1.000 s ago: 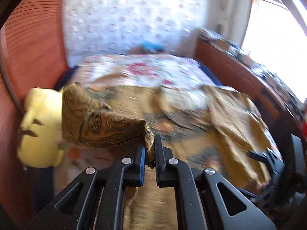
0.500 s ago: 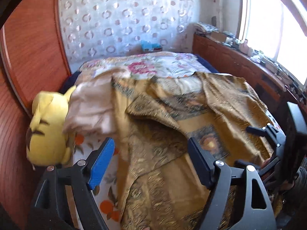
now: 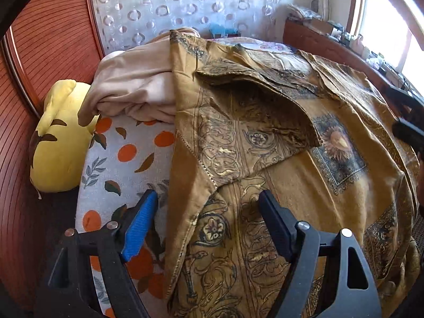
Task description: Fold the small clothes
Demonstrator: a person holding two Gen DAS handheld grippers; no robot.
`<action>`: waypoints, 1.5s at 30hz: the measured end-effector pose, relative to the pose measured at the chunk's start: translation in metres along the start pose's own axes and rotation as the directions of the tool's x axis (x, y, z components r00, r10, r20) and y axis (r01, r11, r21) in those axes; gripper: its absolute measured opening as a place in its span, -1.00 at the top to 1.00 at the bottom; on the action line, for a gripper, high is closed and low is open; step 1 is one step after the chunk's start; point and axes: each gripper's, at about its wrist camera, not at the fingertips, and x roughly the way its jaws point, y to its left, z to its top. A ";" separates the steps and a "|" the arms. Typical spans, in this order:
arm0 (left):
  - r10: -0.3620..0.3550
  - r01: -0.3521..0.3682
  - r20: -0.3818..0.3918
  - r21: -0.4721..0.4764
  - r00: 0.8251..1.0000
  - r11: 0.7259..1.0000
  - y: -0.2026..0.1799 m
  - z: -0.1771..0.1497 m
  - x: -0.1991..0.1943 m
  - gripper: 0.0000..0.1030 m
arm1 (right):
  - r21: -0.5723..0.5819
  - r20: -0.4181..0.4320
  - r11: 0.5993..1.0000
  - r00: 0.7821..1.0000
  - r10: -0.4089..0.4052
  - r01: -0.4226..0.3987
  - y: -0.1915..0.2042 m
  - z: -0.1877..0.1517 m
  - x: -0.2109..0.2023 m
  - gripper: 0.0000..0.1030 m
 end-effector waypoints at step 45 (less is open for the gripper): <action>-0.001 0.001 0.066 0.003 0.998 1.000 0.001 -0.009 -0.002 -0.56 | 0.110 -0.197 0.994 0.980 0.036 -0.014 -0.092 -0.005 0.098 -0.03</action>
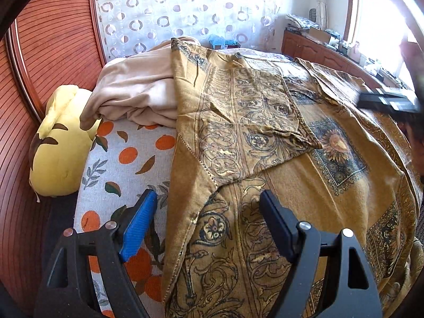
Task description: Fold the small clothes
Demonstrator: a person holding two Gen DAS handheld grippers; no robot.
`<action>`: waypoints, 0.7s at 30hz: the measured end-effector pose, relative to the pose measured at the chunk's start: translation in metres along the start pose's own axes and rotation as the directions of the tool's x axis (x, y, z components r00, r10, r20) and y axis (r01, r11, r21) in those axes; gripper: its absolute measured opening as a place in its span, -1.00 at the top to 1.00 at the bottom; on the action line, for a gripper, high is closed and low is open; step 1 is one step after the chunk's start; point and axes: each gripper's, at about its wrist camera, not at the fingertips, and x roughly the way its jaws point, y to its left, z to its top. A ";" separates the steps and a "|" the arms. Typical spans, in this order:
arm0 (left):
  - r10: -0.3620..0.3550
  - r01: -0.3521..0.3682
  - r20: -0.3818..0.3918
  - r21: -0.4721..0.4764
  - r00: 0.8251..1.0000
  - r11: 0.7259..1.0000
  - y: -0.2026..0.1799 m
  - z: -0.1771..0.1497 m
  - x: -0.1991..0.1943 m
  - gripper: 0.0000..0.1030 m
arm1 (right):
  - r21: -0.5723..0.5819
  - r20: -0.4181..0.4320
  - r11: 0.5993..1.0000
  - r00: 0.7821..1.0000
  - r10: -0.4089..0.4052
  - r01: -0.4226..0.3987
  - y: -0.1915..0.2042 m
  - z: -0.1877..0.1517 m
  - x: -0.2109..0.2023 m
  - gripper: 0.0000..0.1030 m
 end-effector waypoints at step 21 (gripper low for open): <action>-0.149 0.143 0.125 0.057 0.981 0.988 -0.086 0.041 -0.048 -0.56 | 0.308 -0.064 0.901 0.952 -0.300 0.305 -0.154 -0.163 -0.147 -0.10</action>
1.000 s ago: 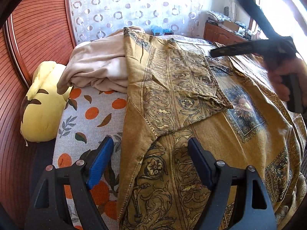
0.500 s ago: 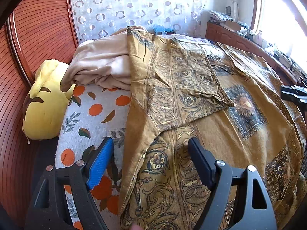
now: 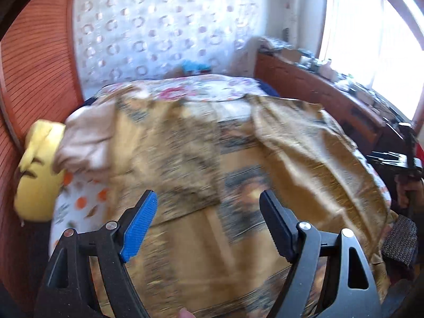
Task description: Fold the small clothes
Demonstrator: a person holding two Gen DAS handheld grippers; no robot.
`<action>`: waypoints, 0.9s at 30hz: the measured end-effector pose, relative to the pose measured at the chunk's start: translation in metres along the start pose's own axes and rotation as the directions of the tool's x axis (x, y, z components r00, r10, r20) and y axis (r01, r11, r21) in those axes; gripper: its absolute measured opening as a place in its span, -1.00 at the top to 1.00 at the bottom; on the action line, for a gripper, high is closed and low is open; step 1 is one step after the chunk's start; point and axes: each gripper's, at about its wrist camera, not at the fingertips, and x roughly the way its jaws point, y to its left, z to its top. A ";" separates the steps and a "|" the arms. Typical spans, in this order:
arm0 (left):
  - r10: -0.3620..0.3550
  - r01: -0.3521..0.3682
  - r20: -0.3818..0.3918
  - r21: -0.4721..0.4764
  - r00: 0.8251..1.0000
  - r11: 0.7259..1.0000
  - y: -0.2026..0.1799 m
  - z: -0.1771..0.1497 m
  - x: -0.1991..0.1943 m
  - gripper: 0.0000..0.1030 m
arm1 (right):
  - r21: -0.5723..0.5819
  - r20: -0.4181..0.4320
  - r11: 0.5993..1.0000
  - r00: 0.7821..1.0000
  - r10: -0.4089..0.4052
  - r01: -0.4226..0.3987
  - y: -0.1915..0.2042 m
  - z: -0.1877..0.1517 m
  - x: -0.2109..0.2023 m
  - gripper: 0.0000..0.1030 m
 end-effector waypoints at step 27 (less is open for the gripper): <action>-0.202 0.222 -0.148 0.130 0.968 0.966 -0.101 -0.009 0.049 -0.56 | 0.209 -0.008 0.973 0.995 0.103 -0.099 -0.047 0.051 0.090 0.69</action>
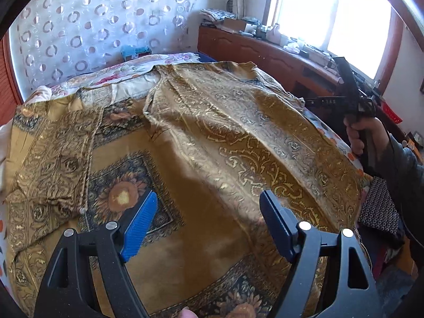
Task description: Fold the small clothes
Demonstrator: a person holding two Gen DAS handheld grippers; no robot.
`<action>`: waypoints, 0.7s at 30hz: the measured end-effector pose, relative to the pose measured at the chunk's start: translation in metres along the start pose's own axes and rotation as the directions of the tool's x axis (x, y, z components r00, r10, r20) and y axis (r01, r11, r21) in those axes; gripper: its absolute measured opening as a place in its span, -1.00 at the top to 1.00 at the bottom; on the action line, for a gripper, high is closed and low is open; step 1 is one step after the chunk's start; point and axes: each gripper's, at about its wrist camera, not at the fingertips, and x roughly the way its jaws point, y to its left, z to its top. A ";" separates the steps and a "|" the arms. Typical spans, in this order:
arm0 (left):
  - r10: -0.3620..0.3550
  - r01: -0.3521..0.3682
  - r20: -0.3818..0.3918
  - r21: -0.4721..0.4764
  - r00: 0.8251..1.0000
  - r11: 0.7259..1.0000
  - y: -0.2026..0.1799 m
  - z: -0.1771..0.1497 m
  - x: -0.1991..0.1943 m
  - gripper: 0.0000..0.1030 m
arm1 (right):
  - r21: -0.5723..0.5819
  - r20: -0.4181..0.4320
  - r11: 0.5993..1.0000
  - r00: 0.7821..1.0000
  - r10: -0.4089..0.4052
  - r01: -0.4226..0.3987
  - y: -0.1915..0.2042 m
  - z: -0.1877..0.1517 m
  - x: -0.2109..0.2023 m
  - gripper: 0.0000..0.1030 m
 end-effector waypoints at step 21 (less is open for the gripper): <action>0.027 -0.026 0.030 -0.011 0.999 1.000 -0.003 0.007 -0.008 -0.56 | -0.376 0.078 0.924 0.992 0.102 -0.065 0.103 -0.028 -0.054 0.78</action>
